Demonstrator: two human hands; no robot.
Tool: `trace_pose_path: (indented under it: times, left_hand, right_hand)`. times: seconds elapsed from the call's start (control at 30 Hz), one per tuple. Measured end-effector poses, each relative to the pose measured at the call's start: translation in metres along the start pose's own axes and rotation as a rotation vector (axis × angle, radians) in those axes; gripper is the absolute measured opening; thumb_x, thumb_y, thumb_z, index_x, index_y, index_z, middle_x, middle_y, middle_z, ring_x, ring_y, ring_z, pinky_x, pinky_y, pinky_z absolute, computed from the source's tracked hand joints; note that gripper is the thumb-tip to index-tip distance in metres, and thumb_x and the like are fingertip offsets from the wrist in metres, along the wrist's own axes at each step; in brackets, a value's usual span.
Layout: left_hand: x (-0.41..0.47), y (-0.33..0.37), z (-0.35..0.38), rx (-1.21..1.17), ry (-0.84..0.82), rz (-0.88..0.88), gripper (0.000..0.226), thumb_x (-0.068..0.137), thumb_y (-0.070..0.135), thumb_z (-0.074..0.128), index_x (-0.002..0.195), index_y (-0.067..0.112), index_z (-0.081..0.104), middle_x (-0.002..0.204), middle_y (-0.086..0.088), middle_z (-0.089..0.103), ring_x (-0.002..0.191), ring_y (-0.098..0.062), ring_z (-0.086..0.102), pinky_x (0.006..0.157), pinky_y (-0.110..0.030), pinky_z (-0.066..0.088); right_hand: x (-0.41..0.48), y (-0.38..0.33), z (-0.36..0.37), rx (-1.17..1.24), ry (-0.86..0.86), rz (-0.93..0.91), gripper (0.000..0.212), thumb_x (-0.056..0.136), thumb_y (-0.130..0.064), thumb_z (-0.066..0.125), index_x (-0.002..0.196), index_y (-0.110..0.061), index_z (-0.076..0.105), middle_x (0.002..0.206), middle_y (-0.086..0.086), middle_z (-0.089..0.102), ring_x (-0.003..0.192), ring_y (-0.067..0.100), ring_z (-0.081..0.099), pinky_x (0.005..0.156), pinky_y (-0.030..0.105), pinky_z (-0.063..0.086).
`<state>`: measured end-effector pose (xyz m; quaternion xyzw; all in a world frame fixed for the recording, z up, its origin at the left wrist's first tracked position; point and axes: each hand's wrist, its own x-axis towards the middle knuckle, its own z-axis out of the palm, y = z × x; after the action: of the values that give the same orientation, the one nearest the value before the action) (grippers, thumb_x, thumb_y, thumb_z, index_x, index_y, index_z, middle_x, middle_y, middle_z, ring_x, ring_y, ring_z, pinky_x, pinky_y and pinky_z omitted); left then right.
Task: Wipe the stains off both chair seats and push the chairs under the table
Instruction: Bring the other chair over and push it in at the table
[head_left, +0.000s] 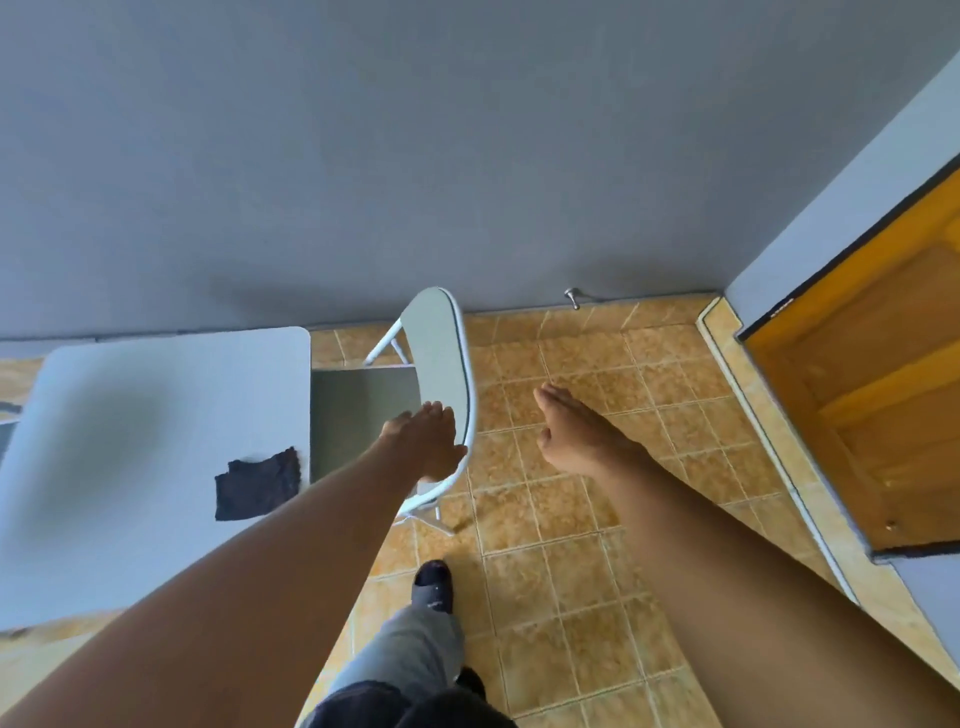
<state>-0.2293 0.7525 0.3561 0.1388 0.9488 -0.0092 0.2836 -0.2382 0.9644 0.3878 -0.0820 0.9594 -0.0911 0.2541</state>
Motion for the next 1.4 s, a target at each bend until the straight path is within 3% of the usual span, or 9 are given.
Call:
trace_pose_path:
  times: [0.13,0.23,0.5,0.67,0.87,1.0,1.1,1.2,1.4]
  left_hand:
    - [0.04,-0.01,-0.006,-0.043,0.003,-0.059,0.073,0.097,0.054,0.026,0.151,0.006,0.012,0.159,-0.012,0.014,0.146,-0.025,0.014,0.117,-0.043,0.02]
    - [0.063,-0.018,-0.008,-0.108,0.018,-0.109,0.075,0.095,0.057,0.03,0.148,0.005,0.02,0.155,-0.013,0.024,0.143,-0.026,0.024,0.113,-0.043,0.027]
    - [0.095,-0.032,0.021,-0.26,0.001,-0.203,0.085,0.09,0.065,0.033,0.147,0.003,0.02,0.154,-0.014,0.025,0.142,-0.027,0.024,0.113,-0.043,0.028]
    - [0.118,-0.047,0.035,-0.357,-0.006,-0.327,0.102,0.08,0.079,0.031,0.147,0.003,0.02,0.154,-0.014,0.026,0.141,-0.028,0.026,0.114,-0.042,0.028]
    - [0.15,-0.034,0.039,-0.625,-0.015,-0.527,0.125,0.063,0.091,0.04,0.148,0.004,0.017,0.155,-0.013,0.024,0.142,-0.028,0.023,0.114,-0.044,0.026]
    - [0.174,-0.008,0.051,-0.845,-0.096,-0.673,0.124,0.056,0.087,0.055,0.146,0.01,0.02,0.145,-0.015,0.034,0.13,-0.032,0.038,0.103,-0.047,0.039]
    - [0.189,0.009,0.055,-0.965,-0.124,-0.766,0.112,0.068,0.066,0.065,0.148,0.008,0.014,0.134,-0.017,0.047,0.118,-0.033,0.05,0.095,-0.039,0.044]
    - [0.199,0.012,0.057,-0.999,-0.076,-0.821,0.102,0.067,0.049,0.065,0.145,0.003,0.018,0.122,-0.015,0.058,0.109,-0.031,0.058,0.087,-0.036,0.048]
    - [0.202,0.011,0.059,-0.952,-0.057,-0.809,0.088,0.067,0.046,0.066,0.136,0.004,0.029,0.114,-0.011,0.06,0.098,-0.028,0.06,0.072,-0.032,0.046]
  right_hand:
    - [0.047,-0.01,-0.003,-0.031,-0.037,-0.089,0.066,0.102,-0.016,0.038,0.158,-0.017,0.003,0.166,-0.003,-0.003,0.153,0.015,-0.002,0.124,0.041,0.015]
    - [0.075,-0.019,-0.013,-0.075,-0.07,-0.166,0.07,0.1,-0.012,0.042,0.158,-0.018,0.003,0.166,-0.005,-0.003,0.153,0.014,-0.003,0.124,0.041,0.013]
    - [0.159,-0.025,-0.027,-0.197,-0.147,-0.218,0.077,0.095,-0.006,0.042,0.158,-0.024,0.002,0.166,-0.008,-0.004,0.152,0.012,-0.004,0.124,0.041,0.012]
    - [0.214,-0.052,-0.023,-0.358,-0.122,-0.463,0.076,0.093,0.008,0.038,0.157,-0.014,0.004,0.167,0.002,0.0,0.153,0.018,-0.004,0.123,0.035,0.003]
    - [0.283,-0.065,-0.019,-0.72,-0.169,-0.77,0.081,0.088,0.01,0.048,0.156,-0.01,0.008,0.166,0.01,0.004,0.153,0.027,-0.002,0.125,0.043,0.002]
    - [0.331,-0.057,-0.024,-0.878,-0.218,-0.81,0.076,0.09,0.005,0.046,0.156,-0.013,0.012,0.166,0.009,0.006,0.153,0.027,-0.003,0.124,0.045,0.0]
    - [0.361,-0.055,-0.028,-0.918,-0.222,-0.851,0.071,0.091,0.003,0.048,0.154,-0.014,0.019,0.165,0.008,0.009,0.153,0.028,-0.003,0.124,0.044,-0.002]
    - [0.379,-0.058,-0.026,-0.91,-0.189,-0.909,0.068,0.091,0.001,0.051,0.152,-0.013,0.024,0.164,0.011,0.015,0.152,0.03,-0.001,0.124,0.044,-0.003]
    - [0.395,-0.049,-0.014,-0.884,-0.159,-1.008,0.069,0.091,0.007,0.046,0.153,-0.017,0.026,0.162,0.005,0.023,0.151,0.03,0.01,0.124,0.043,-0.002]
